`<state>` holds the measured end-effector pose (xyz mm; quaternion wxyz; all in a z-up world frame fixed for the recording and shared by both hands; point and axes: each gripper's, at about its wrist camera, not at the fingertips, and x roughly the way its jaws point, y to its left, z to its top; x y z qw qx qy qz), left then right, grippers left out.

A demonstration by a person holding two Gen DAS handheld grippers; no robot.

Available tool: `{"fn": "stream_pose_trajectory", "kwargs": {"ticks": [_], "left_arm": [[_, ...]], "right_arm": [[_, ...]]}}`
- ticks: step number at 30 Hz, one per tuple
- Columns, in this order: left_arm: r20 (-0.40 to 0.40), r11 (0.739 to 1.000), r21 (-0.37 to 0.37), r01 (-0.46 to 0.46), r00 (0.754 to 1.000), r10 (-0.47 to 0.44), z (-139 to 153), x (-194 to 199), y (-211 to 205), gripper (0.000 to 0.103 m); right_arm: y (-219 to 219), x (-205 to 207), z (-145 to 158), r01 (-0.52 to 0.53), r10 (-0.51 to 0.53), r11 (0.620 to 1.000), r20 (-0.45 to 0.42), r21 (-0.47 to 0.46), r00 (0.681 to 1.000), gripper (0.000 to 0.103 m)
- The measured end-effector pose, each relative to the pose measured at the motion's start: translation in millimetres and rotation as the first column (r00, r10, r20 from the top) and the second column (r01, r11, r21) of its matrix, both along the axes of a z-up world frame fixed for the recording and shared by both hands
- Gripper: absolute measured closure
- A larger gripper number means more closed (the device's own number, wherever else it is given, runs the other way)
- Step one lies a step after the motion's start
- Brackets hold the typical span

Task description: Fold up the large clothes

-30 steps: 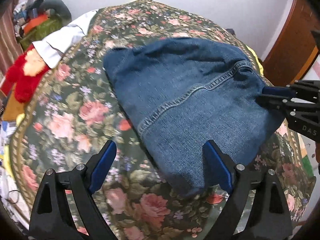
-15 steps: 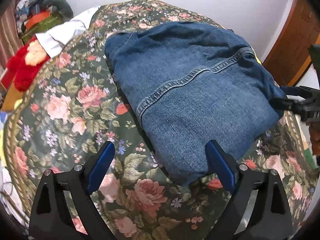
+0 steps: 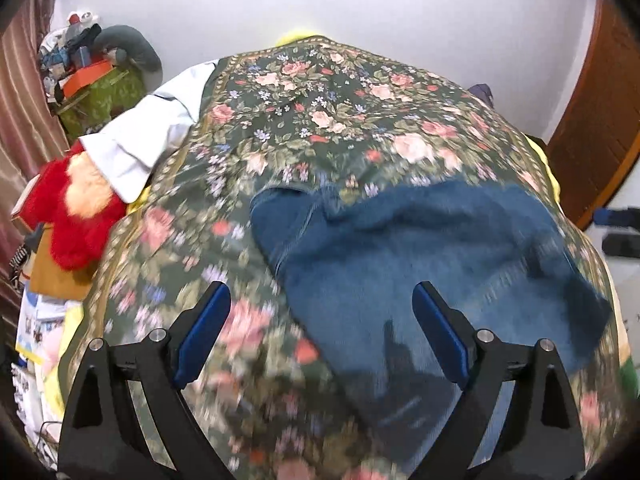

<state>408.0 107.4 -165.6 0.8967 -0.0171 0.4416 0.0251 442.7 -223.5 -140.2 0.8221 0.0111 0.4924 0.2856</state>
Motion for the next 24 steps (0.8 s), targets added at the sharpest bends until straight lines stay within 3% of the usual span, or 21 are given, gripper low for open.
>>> {"fn": "stream_pose_trajectory", "kwargs": {"ticks": [6, 9, 13, 17, 24], "left_arm": [[-0.071, 0.999, -0.016, -0.034, 0.997, 0.032, -34, 66, -1, 0.010], [-0.106, 0.997, -0.053, -0.058, 0.993, 0.052, -53, 88, 3, 0.010], [-0.129, 0.997, -0.041, -0.058, 0.990, 0.052, -67, 99, 1, 0.007], [-0.091, 0.998, 0.001, -0.057, 0.994, 0.057, -54, 84, -3, 0.007], [0.033, 0.990, 0.133, -0.052, 0.998, 0.048, -6, 31, 2, 0.007]], "right_arm": [[36, 55, -39, -0.044, 0.038, 0.998, -0.118, -0.047, 0.992, 0.003], [28, 76, -64, -0.047, 0.041, 0.999, -0.181, -0.028, 0.983, 0.003], [5, 90, -92, -0.021, 0.023, 1.000, -0.237, 0.011, 0.971, 0.000], [-4, 86, -97, 0.008, 0.004, 0.999, -0.264, 0.044, 0.964, 0.000], [-15, 62, -60, 0.028, -0.030, 1.000, -0.170, -0.009, 0.985, 0.000]]}}
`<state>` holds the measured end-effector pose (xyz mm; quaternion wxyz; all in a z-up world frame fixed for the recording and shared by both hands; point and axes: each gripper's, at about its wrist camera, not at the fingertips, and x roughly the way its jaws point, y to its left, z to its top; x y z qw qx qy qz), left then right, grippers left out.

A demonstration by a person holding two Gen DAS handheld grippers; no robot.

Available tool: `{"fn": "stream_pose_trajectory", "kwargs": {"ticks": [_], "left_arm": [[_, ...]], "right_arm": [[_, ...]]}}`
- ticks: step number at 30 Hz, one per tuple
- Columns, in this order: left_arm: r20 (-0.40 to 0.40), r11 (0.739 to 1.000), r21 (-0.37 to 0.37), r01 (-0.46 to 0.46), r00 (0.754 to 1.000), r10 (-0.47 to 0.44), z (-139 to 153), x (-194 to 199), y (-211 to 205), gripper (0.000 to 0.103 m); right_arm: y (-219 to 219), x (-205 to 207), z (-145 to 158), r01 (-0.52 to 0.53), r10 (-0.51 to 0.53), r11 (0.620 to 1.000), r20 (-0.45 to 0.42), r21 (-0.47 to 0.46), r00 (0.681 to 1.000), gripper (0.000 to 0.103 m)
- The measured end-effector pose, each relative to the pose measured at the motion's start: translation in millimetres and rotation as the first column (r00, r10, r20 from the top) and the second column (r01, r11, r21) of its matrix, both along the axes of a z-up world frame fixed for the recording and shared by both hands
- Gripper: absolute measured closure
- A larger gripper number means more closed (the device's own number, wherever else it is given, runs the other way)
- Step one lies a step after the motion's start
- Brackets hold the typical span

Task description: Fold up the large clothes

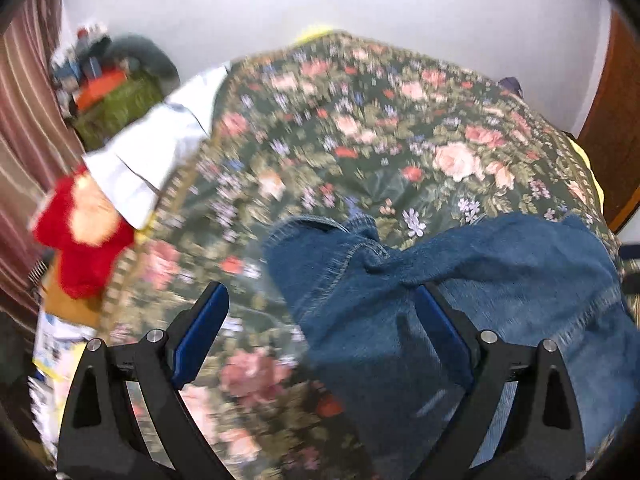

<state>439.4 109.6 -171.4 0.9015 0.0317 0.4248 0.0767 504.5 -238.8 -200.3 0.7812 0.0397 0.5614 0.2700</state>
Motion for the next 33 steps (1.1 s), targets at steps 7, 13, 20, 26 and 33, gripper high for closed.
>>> {"fn": "stream_pose_trajectory", "kwargs": {"ticks": [7, 13, 20, 26, 33], "left_arm": [[0.054, 0.995, -0.101, -0.012, 0.998, 0.018, 30, -41, 18, 0.007], [-0.028, 0.959, -0.275, -0.066, 0.998, 0.061, 0, -61, 28, 0.007], [-0.164, 0.880, -0.457, -0.128, 0.985, 0.058, -57, -58, 19, 0.007], [-0.199, 0.790, -0.596, -0.144, 0.980, 0.029, -88, -42, 14, 0.001], [-0.273, 0.584, -0.784, -0.210, 0.962, -0.019, -127, -15, 25, 0.000]], "right_arm": [[-5, -30, 42, -0.023, 0.027, 0.999, 0.115, -0.040, 0.993, 0.000], [11, -48, 50, -0.085, 0.084, 0.996, 0.143, 0.002, 0.986, 0.000], [31, -22, 1, -0.131, 0.131, 0.991, -0.055, 0.013, 0.990, 0.000], [34, 2, -47, -0.151, 0.171, 0.984, -0.251, 0.094, 0.953, 0.000], [50, 9, -68, -0.188, 0.229, 0.968, -0.287, 0.165, 0.930, 0.000]]}}
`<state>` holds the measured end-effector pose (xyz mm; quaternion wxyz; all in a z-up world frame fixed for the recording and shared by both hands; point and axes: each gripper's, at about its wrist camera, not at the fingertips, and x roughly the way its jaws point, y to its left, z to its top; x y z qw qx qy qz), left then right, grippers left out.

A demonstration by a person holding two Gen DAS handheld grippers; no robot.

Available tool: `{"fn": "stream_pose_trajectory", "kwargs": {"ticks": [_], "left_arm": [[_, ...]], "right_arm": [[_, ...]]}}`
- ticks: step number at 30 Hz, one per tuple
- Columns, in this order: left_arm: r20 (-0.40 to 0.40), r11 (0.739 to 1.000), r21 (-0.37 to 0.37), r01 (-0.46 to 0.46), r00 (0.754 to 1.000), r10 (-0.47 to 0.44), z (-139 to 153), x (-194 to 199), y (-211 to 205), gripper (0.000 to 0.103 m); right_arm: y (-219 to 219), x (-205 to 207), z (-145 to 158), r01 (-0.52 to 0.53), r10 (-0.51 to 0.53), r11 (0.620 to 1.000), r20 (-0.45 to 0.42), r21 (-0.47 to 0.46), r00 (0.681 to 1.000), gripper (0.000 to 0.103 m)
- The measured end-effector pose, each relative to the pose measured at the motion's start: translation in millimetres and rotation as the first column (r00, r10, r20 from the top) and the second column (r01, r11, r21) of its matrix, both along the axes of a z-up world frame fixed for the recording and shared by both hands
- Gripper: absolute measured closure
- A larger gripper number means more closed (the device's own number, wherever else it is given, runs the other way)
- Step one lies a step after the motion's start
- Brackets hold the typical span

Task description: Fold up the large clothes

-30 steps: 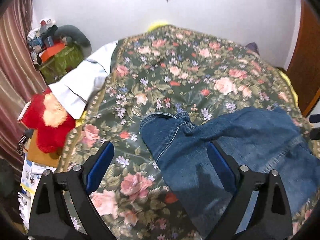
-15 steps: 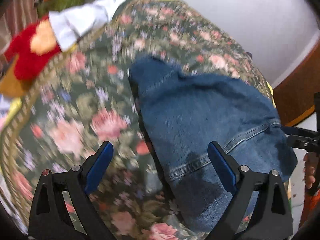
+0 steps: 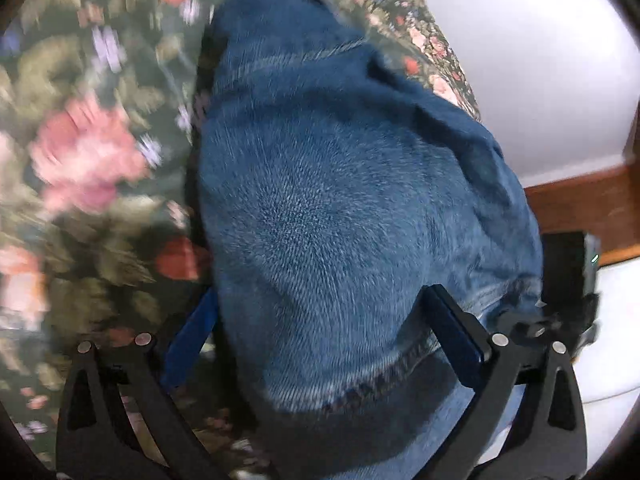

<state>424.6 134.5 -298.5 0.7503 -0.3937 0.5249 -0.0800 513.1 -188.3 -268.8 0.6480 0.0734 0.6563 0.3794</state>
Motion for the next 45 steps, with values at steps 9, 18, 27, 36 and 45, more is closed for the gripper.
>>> {"fn": "stream_pose_trajectory", "kwargs": {"ticks": [9, 18, 27, 36, 45], "left_arm": [[0.032, 0.999, -0.041, 0.032, 0.999, -0.030, 9, 9, -8, 0.021], [0.169, 0.980, 0.177, 0.088, 0.978, -0.119, 98, -4, -20, 0.035], [0.337, 0.958, 0.282, 0.053, 0.930, -0.150, 212, -44, 4, 0.036], [0.387, 0.928, 0.372, -0.010, 0.911, -0.145, 271, -94, 43, 0.036], [0.262, 0.939, 0.344, -0.014, 0.962, -0.082, 204, -101, 101, 0.036]], "right_arm": [[9, -1, -4, 0.073, -0.073, 0.997, 0.003, 0.029, 0.997, 0.018], [7, -23, 31, 0.115, -0.117, 0.992, 0.033, 0.051, 0.993, 0.048], [23, -55, 131, 0.116, -0.148, 0.978, 0.187, 0.173, 0.971, 0.049], [59, -89, 190, 0.093, -0.166, 0.960, 0.268, 0.266, 0.949, 0.049], [124, -100, 136, 0.096, -0.135, 0.969, 0.162, 0.230, 0.977, 0.049]]}}
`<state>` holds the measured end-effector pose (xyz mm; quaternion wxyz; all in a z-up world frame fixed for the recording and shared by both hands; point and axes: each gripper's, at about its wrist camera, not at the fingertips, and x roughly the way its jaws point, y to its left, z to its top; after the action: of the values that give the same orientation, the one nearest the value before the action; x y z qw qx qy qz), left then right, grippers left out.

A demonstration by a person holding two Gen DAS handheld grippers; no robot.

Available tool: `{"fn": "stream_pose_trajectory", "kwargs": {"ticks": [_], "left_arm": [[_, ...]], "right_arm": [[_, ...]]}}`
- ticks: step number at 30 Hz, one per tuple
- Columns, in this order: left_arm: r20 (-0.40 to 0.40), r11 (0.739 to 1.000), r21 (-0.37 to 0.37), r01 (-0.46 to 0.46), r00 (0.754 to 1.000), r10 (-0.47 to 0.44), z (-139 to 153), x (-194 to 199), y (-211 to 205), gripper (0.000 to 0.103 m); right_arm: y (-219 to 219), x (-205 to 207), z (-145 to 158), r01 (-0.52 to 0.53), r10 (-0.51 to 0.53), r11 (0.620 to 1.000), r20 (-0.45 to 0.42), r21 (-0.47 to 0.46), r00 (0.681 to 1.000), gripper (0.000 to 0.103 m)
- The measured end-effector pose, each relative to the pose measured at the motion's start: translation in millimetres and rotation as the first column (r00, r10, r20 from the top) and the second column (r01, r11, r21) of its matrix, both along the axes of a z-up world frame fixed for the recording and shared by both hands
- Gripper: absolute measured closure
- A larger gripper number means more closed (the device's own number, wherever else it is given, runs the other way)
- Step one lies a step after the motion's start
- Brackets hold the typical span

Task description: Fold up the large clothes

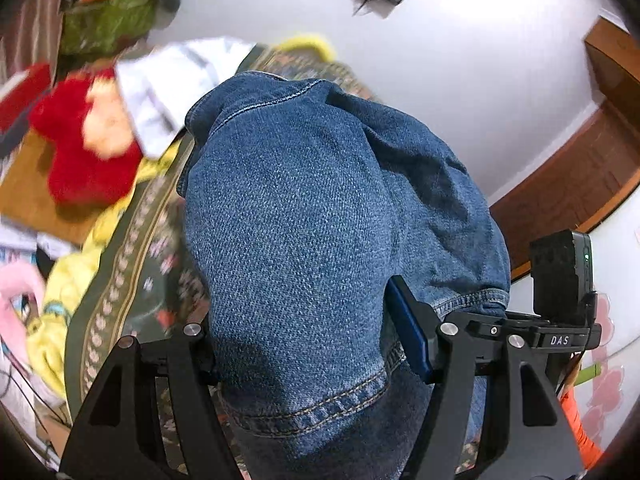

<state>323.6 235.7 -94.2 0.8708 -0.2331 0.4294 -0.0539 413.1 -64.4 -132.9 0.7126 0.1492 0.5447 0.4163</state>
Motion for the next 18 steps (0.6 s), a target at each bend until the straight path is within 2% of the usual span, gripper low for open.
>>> {"fn": "stream_pose_trajectory", "kwargs": {"ticks": [5, 11, 13, 15, 18], "left_arm": [[-0.110, 0.999, -0.033, -0.026, 0.994, 0.022, -65, 6, 20, 0.036], [-0.183, 1.000, 0.017, -0.001, 0.983, 0.004, -119, 9, 17, 0.036], [-0.171, 0.999, 0.043, 0.014, 0.985, -0.006, -128, 5, 13, 0.034], [-0.138, 0.996, 0.092, 0.021, 0.990, -0.008, -122, -2, 8, 0.033], [-0.114, 0.980, 0.199, 0.013, 0.993, 0.010, -114, -11, 2, 0.031]], "right_arm": [[28, 5, -61, -0.009, 0.004, 0.999, -0.092, -0.054, 0.996, 0.049], [44, 10, -128, -0.026, 0.005, 0.991, -0.159, -0.128, 0.987, 0.049], [49, 11, -145, -0.049, 0.020, 0.981, -0.153, -0.185, 0.988, 0.049], [49, 13, -150, -0.061, 0.033, 0.980, -0.147, -0.192, 0.989, 0.047], [45, 18, -144, -0.080, 0.049, 0.975, -0.153, -0.205, 0.987, 0.043]]}}
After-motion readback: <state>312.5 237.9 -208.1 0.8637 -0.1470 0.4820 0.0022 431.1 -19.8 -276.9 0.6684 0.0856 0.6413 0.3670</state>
